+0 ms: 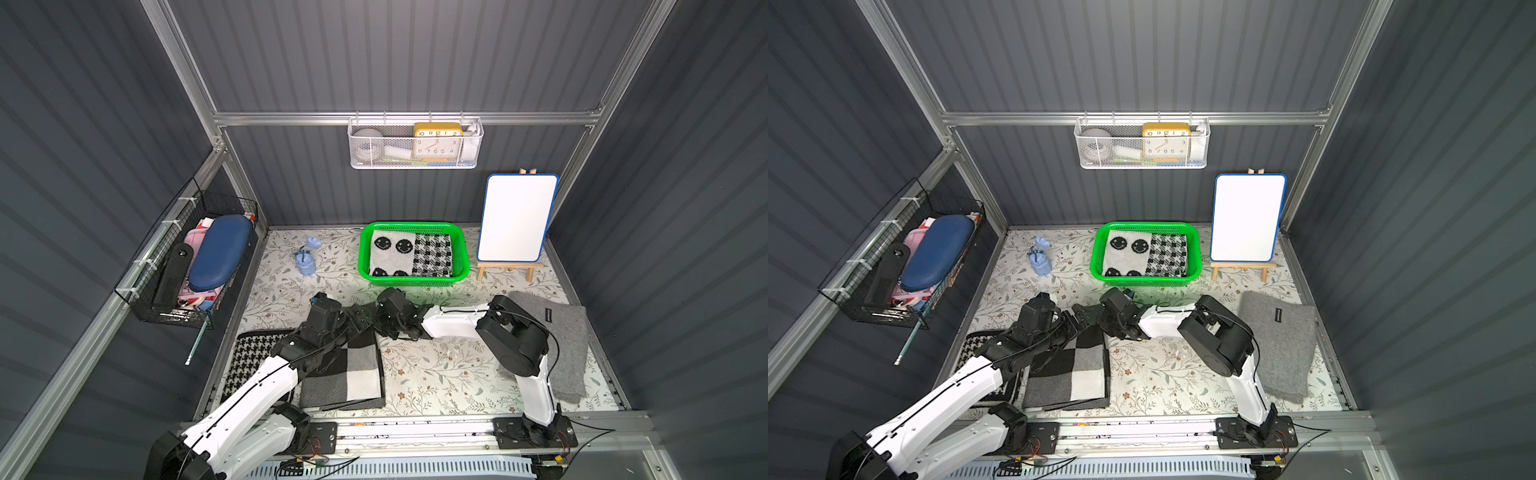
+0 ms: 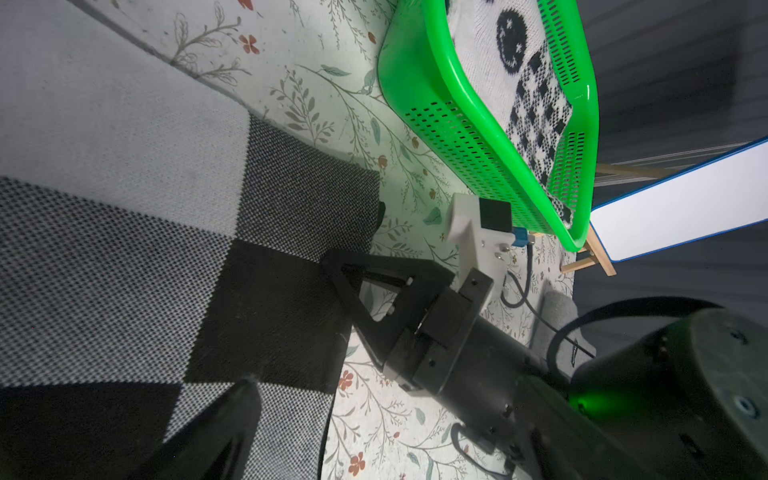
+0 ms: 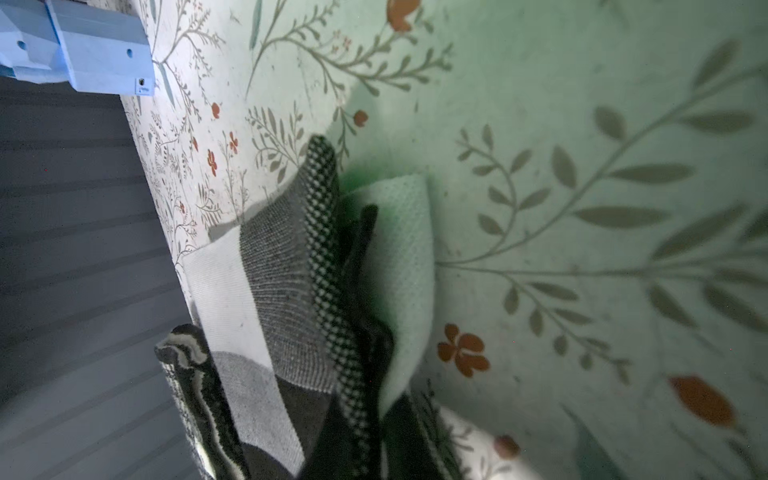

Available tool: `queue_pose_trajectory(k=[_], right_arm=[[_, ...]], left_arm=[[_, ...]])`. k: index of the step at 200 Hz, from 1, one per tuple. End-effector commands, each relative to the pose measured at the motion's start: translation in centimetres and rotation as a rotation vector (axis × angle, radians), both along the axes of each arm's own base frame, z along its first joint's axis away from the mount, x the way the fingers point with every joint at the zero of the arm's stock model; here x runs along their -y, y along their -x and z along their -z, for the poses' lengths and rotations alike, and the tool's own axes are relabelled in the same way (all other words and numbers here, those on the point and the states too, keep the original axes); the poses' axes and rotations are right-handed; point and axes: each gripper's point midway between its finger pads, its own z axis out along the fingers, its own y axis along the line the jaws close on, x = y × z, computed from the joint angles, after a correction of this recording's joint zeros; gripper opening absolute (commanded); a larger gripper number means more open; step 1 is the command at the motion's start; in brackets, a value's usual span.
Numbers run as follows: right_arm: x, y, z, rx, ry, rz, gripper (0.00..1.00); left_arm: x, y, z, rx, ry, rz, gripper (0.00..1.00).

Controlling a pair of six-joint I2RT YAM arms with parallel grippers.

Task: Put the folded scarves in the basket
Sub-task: Move the scarf to the center of the board.

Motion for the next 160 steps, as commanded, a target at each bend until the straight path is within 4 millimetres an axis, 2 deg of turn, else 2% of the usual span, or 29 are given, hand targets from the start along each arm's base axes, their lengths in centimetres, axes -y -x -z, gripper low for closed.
queue_pose_trajectory(k=[1, 10, 11, 22, 42, 49, 60, 77, 85, 87, 90, 101, 103, 116, 131, 160], right_arm=[[1.2, -0.3, -1.0, 0.06, 0.014, 0.012, 0.0], [2.6, -0.3, -1.5, 0.095, 0.055, 0.035, 0.0], [2.7, -0.5, -2.0, 0.107, 0.05, 0.039, 0.0], [5.1, -0.5, -3.0, 0.158, 0.105, 0.076, 0.0], [12.0, 0.1, -4.2, 0.223, 0.256, 0.223, 0.0], [15.1, 0.8, -4.7, 0.243, 0.313, 0.284, 0.0], [18.9, 2.0, -5.2, 0.262, 0.378, 0.359, 0.0], [25.2, 4.7, -5.4, 0.266, 0.462, 0.477, 0.2], [27.2, 5.7, -5.6, 0.272, 0.48, 0.511, 0.31], [27.9, 6.1, -5.9, 0.275, 0.476, 0.527, 0.31], [29.3, 6.8, -6.0, 0.279, 0.491, 0.55, 0.4], [31.8, 8.1, -6.5, 0.289, 0.521, 0.589, 0.5], [32.8, 8.6, -6.8, 0.298, 0.528, 0.604, 0.54], [35.1, 9.5, -8.0, 0.343, 0.541, 0.632, 0.62], [36.8, 10.1, -9.7, 0.415, 0.519, 0.646, 0.65], [37.2, 9.8, -11.8, 0.495, 0.463, 0.621, 0.63]], left_arm=[[-0.5, 0.2, -0.1, -0.008, 0.022, -0.037, 0.99], [-0.4, 0.1, -0.1, -0.003, 0.028, -0.039, 0.99], [-0.4, 0.1, -0.1, -0.002, 0.029, -0.04, 0.99], [-0.4, -0.1, -0.1, 0.009, 0.03, -0.046, 0.99], [-0.3, -0.4, -0.1, 0.018, 0.041, -0.052, 0.99], [-0.2, -0.7, -0.2, 0.022, 0.05, -0.055, 0.99], [0.1, -1.0, -0.2, 0.031, 0.062, -0.055, 0.99], [0.8, -1.6, -0.4, 0.048, 0.076, -0.039, 0.98], [1.2, -1.9, -0.2, 0.047, 0.075, -0.027, 0.98], [1.3, -2.0, -0.2, 0.047, 0.076, -0.024, 0.98], [1.4, -2.1, -0.2, 0.044, 0.077, -0.02, 0.98], [2.0, -2.4, 0.0, 0.037, 0.08, -0.001, 0.98], [2.2, -2.5, 0.0, 0.035, 0.082, 0.005, 0.98], [2.7, -2.8, 0.3, 0.027, 0.077, 0.028, 0.98], [3.1, -3.0, 1.0, 0.002, 0.06, 0.044, 0.98], [3.5, -2.5, 2.4, -0.043, 0.043, 0.077, 0.98]])
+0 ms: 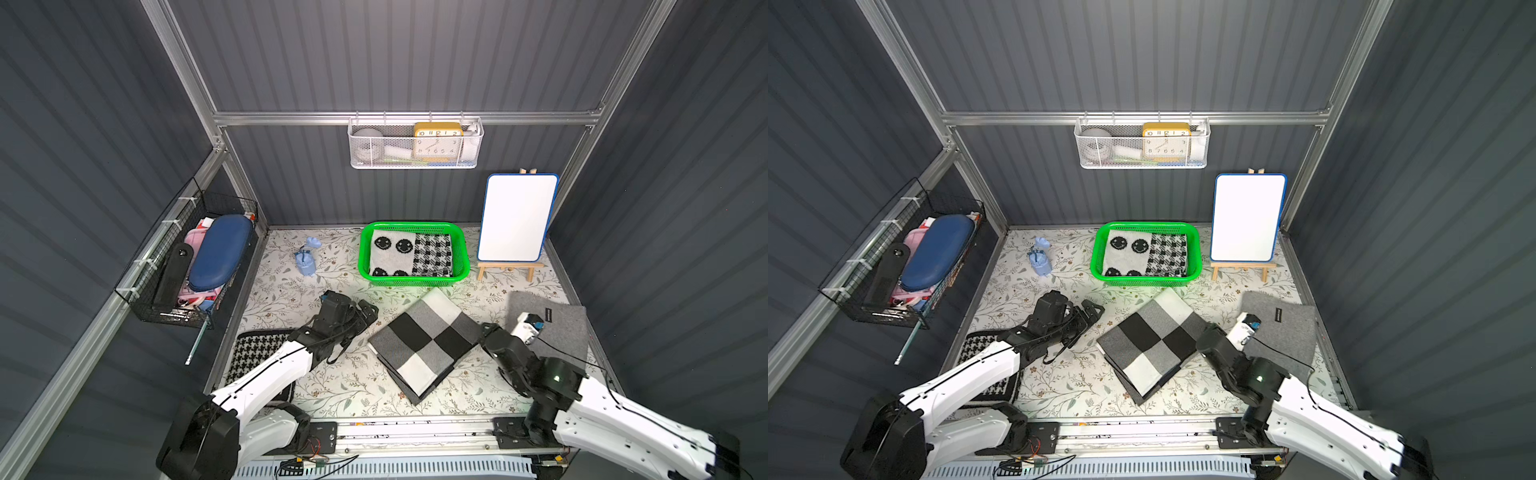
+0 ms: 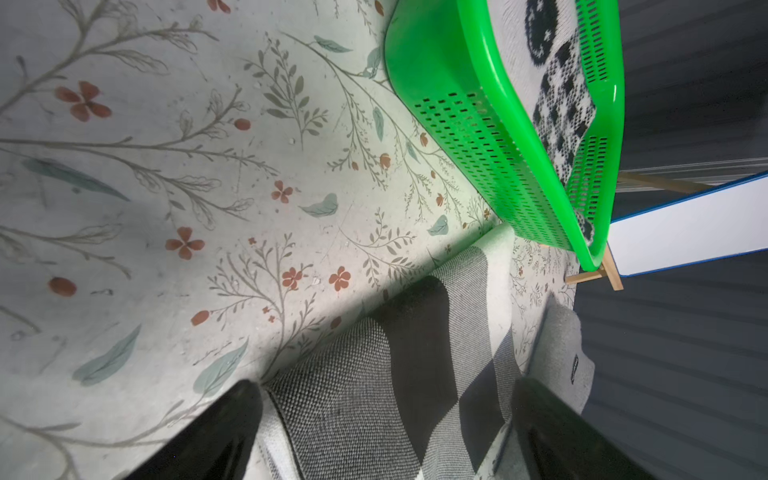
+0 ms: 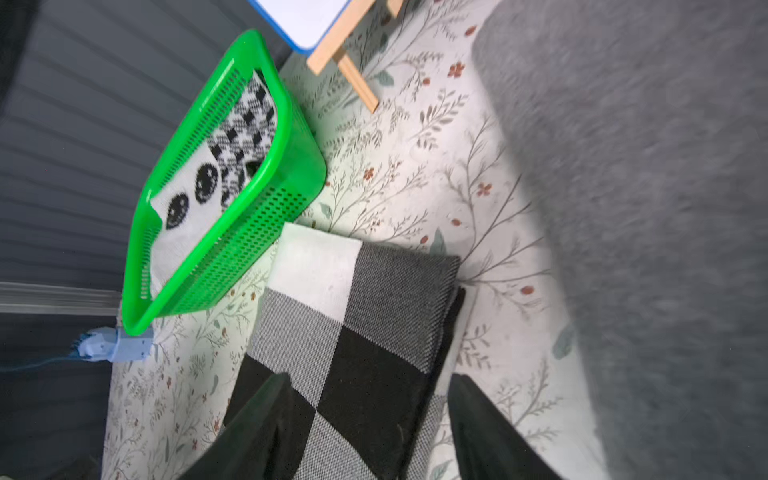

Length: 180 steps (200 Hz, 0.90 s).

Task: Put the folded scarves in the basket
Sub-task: Move the scarf to the center of the board.

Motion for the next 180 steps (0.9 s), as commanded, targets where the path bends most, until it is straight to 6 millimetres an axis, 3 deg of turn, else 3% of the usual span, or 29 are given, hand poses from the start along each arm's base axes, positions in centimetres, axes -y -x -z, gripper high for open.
queue_pose_trajectory(k=[1, 36, 60, 96, 113, 132, 180], right_arm=[[2.3, 0.3, -0.2, 0.018, 0.139, 0.003, 0.64], [-0.6, -1.2, 0.0, -0.039, 0.167, -0.127, 0.67], [-4.2, -3.1, 0.3, -0.076, 0.181, -0.257, 0.66], [-8.1, -5.9, 3.0, -0.241, 0.184, -0.377, 0.63], [-9.5, -7.0, 4.8, -0.335, 0.151, -0.413, 0.61], [-10.4, -7.9, 6.2, -0.409, 0.107, -0.428, 0.61], [-9.6, -7.4, 10.4, -0.57, 0.13, -0.372, 0.58]], left_arm=[[1.1, 0.0, -0.7, 0.018, 0.012, 0.066, 0.98], [0.6, 1.8, 0.2, 0.01, -0.032, 0.137, 0.98], [0.1, 3.7, 1.1, 0.003, -0.05, 0.195, 0.98], [0.6, 6.2, 2.6, -0.054, 0.019, 0.253, 0.96], [1.2, 6.8, 3.0, -0.06, 0.078, 0.273, 0.86], [2.0, 7.0, 2.9, -0.048, 0.136, 0.296, 0.77], [2.3, 6.5, 4.9, -0.073, 0.121, 0.293, 0.78]])
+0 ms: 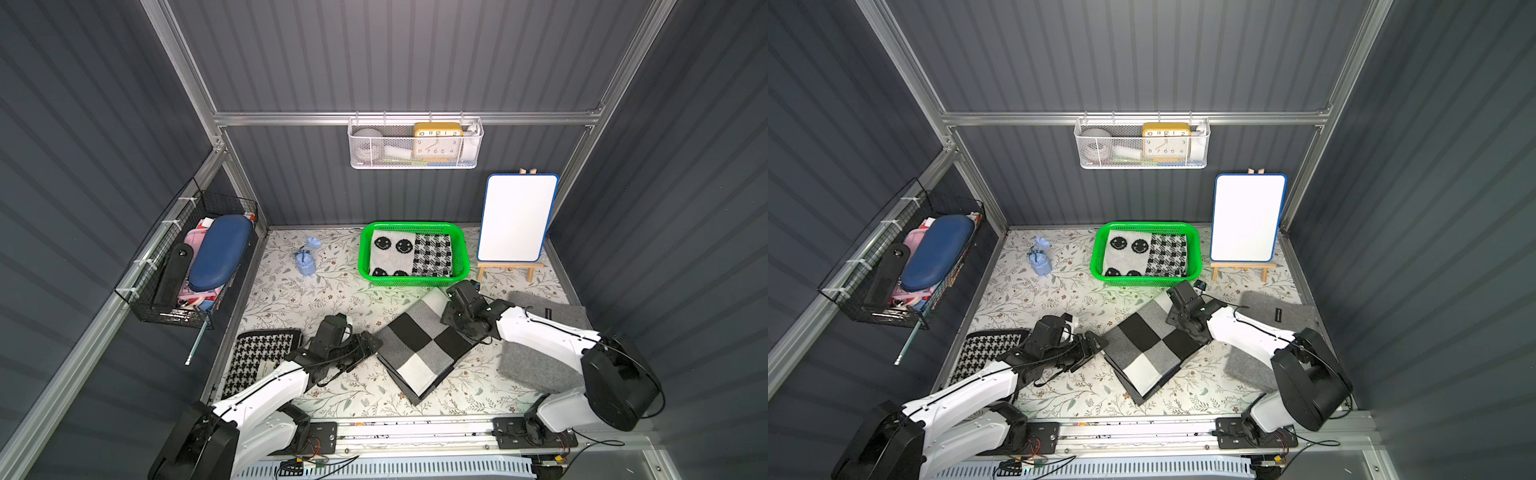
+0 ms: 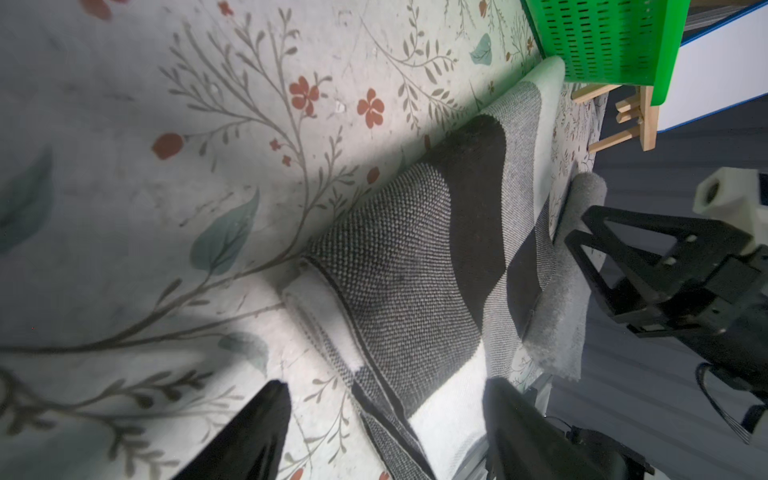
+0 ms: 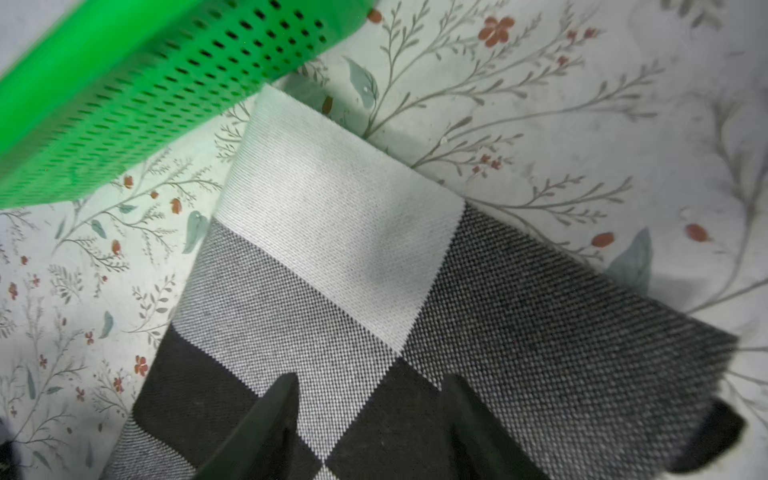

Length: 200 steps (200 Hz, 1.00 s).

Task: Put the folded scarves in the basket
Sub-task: Move the scarf to the center of the board.

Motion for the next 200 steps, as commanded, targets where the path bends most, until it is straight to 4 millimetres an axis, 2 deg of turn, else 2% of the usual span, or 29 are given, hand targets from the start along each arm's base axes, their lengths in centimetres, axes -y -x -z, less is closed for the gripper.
queue_pose_trajectory(k=[1, 51, 84, 115, 131, 145, 176, 200], right_arm=[[0.2, 1.1, 1.7, -0.096, 0.013, 0.008, 0.58], [1.4, 4.3, 4.4, -0.216, 0.011, 0.08, 0.56], [1.9, 8.0, 5.7, -0.238, 0.012, 0.133, 0.56], [0.7, 12.0, 5.8, -0.217, 0.013, 0.126, 0.57], [0.7, 13.1, 4.8, -0.169, 0.012, 0.137, 0.58], [0.8, 13.2, 3.4, -0.114, 0.004, 0.132, 0.58], [1.6, 11.0, -0.9, 0.099, 0.005, 0.074, 0.64], [2.8, 9.3, -3.4, 0.163, 0.038, 0.003, 0.71]], left_arm=[[0.9, -0.4, 0.2, 0.01, 0.031, 0.021, 0.78], [2.0, -3.0, 1.8, 0.024, -0.01, 0.027, 0.78], [2.8, -6.2, 2.7, 0.036, -0.071, 0.009, 0.78], [4.1, -9.5, 2.7, 0.065, -0.135, 0.029, 0.8], [4.2, -10.6, 2.3, 0.083, -0.162, 0.022, 0.82], [3.9, -10.9, 1.7, 0.1, -0.176, 0.01, 0.84], [3.1, -10.9, -0.1, 0.154, -0.196, -0.005, 0.87], [3.0, -10.4, -1.6, 0.203, -0.201, 0.037, 0.89]])
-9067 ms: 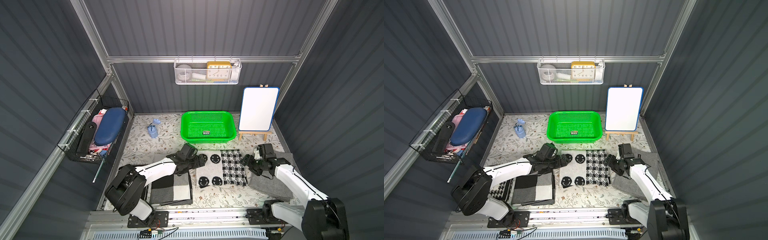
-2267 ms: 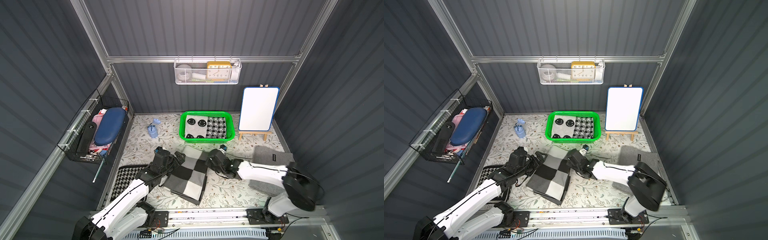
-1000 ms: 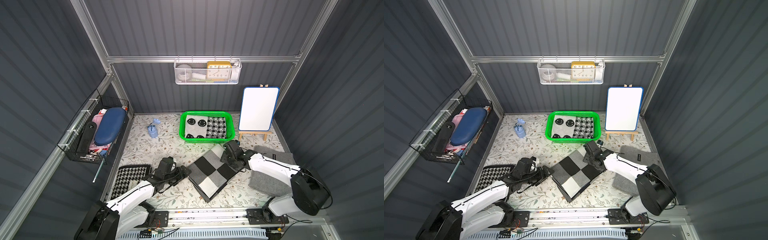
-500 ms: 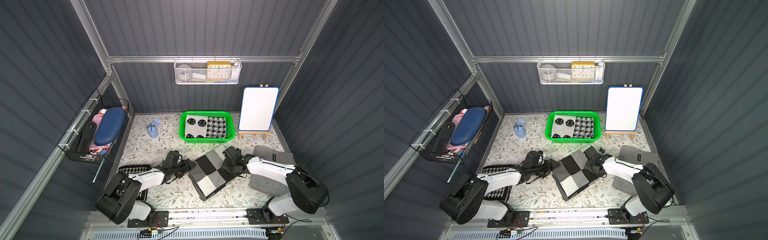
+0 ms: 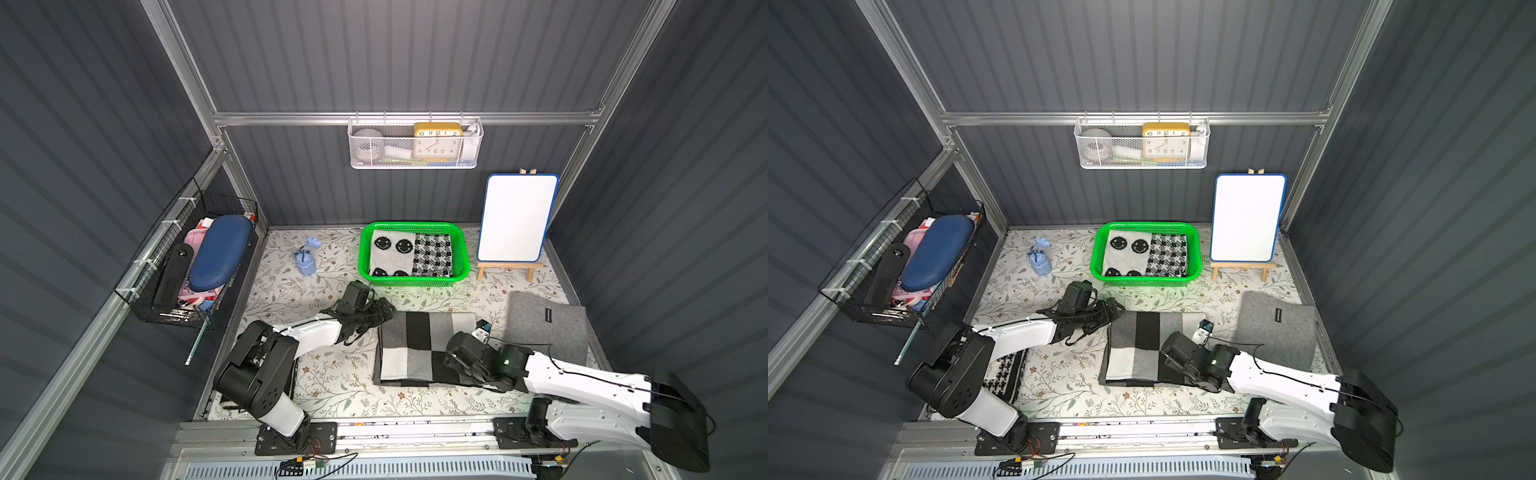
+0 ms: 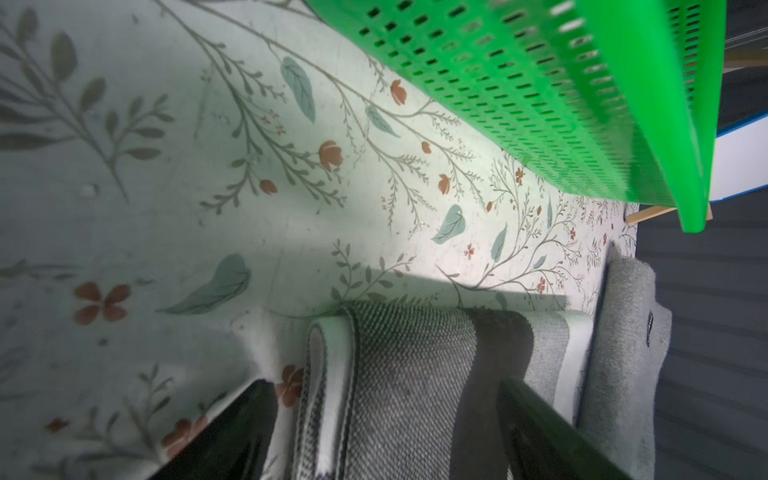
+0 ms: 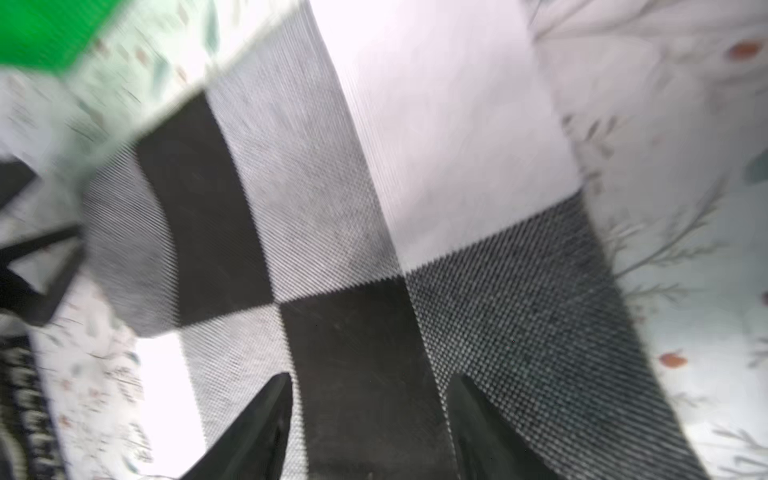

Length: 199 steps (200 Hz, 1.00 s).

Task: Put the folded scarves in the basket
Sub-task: Move the scarf to the center of the board.

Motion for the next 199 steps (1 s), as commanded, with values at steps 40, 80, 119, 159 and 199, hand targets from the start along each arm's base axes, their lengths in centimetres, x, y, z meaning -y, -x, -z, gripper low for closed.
queue_pose_trajectory(k=[40, 80, 119, 159, 199], right_arm=[[5.8, -4.7, -3.0, 0.069, 0.021, -0.001, 0.72], [6.5, -6.6, -1.5, 0.017, -0.044, -0.01, 0.73], [6.9, -8.3, -0.2, -0.036, -0.067, -0.016, 0.73], [8.1, -9.7, 1.3, -0.08, -0.08, 0.016, 0.73], [7.7, -10.5, 2.7, -0.143, -0.135, 0.0, 0.73]], left_arm=[[-1.1, 1.5, -2.7, 0.112, -0.079, 0.106, 0.92], [-1.0, 1.3, -2.4, 0.113, -0.112, 0.141, 0.92], [-0.4, 0.9, -1.0, 0.082, -0.121, 0.162, 0.91], [-0.2, 0.6, 0.9, 0.04, -0.147, 0.167, 0.9], [0.2, 0.3, 2.1, 0.024, -0.151, 0.187, 0.87]])
